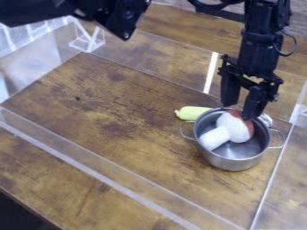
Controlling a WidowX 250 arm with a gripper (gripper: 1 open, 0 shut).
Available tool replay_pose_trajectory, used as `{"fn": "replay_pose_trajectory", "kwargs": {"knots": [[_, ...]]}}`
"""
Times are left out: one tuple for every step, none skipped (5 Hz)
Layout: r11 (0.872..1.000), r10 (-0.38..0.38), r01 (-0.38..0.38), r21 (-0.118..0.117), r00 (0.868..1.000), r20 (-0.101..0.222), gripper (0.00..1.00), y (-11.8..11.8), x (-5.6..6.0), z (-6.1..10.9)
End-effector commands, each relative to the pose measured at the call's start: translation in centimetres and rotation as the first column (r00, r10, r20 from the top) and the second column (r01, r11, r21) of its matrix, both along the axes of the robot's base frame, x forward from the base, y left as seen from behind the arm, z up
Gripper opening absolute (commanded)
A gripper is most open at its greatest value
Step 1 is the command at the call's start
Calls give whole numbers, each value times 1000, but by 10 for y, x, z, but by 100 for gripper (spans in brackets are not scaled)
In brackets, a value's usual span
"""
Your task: Remove the mushroom from the silver pot and put it on the table
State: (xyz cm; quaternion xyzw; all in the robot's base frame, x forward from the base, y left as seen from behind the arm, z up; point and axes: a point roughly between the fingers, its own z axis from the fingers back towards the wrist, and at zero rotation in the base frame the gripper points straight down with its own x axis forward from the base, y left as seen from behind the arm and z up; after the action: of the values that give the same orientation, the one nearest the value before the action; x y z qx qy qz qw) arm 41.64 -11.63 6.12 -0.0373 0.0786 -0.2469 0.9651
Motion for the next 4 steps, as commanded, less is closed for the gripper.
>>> {"fn": "replay_pose_trajectory", "kwargs": {"knots": [[999, -31, 32, -17, 998, 47, 0, 14, 4, 12], [999, -36, 38, -37, 998, 48, 100, 10, -2, 17], [997, -41, 44, -56, 998, 46, 100, 4, -4, 21], [998, -15, 18, -58, 999, 47, 0, -6, -3, 13]]}}
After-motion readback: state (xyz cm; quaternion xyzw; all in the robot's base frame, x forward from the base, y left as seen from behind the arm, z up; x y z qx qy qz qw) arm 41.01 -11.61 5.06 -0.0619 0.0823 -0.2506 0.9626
